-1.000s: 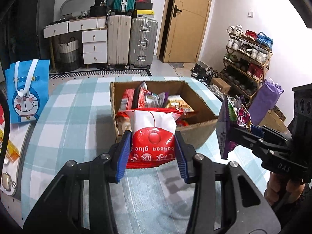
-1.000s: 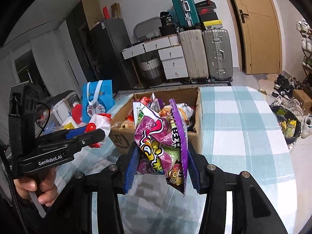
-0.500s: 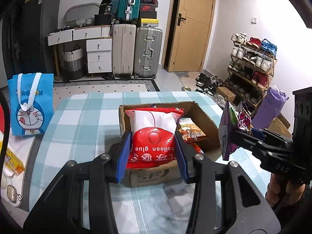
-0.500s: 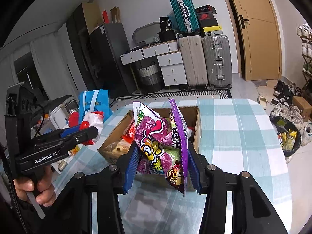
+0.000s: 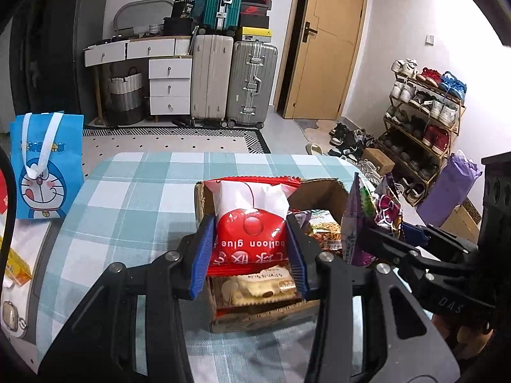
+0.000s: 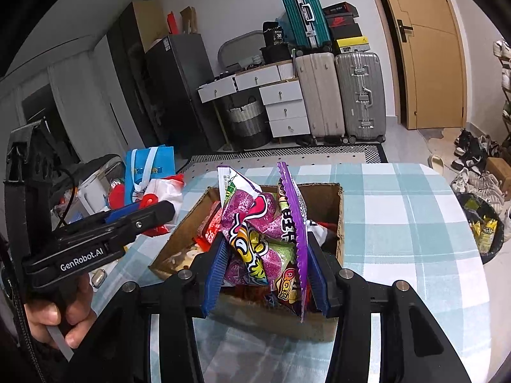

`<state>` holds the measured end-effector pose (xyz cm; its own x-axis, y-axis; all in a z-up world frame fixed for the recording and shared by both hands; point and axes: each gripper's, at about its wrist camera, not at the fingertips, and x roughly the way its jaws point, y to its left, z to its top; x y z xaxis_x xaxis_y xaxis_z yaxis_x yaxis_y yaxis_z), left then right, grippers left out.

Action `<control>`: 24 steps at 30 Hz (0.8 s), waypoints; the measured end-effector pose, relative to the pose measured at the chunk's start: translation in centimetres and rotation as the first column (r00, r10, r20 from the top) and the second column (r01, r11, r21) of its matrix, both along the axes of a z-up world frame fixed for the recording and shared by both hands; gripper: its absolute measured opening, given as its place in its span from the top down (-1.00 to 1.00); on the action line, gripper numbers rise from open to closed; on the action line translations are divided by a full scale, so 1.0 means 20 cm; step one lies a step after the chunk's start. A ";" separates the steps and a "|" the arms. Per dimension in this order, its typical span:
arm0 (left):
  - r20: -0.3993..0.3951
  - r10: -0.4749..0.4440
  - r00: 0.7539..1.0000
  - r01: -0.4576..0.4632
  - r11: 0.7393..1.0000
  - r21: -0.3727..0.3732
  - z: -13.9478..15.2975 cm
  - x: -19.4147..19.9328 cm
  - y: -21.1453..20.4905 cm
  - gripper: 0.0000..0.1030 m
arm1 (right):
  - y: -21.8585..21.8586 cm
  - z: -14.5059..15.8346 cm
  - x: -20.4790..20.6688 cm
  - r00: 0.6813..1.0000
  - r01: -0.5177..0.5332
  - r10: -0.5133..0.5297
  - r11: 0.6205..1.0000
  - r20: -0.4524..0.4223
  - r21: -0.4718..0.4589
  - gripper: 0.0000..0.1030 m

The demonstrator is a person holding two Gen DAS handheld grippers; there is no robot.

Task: Organize snacks
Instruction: 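Lift and carry the marshmallow pack and candy bag over the box, then open both tools to drop the packs into the box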

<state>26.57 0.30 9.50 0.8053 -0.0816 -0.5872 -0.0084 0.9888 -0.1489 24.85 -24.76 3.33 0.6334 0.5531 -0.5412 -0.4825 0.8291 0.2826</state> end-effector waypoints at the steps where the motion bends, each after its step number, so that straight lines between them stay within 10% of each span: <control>1: -0.004 0.000 1.000 0.000 1.000 -0.001 -0.01 0.02 0.00 0.22 | 0.01 0.00 0.01 1.000 -0.002 0.002 1.000 0.001 -0.003 0.08; 24: -0.066 -0.050 0.997 0.052 0.998 0.040 -0.29 0.31 -0.11 0.22 | 0.12 -0.18 0.16 0.999 -0.024 0.021 0.994 -0.037 -0.102 0.08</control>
<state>32.84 -1.94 3.79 0.7610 -0.0958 -0.6416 0.0338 0.9935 -0.1082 27.97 -22.34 -0.30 0.6004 0.5077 -0.6179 -0.4925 0.8435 0.2145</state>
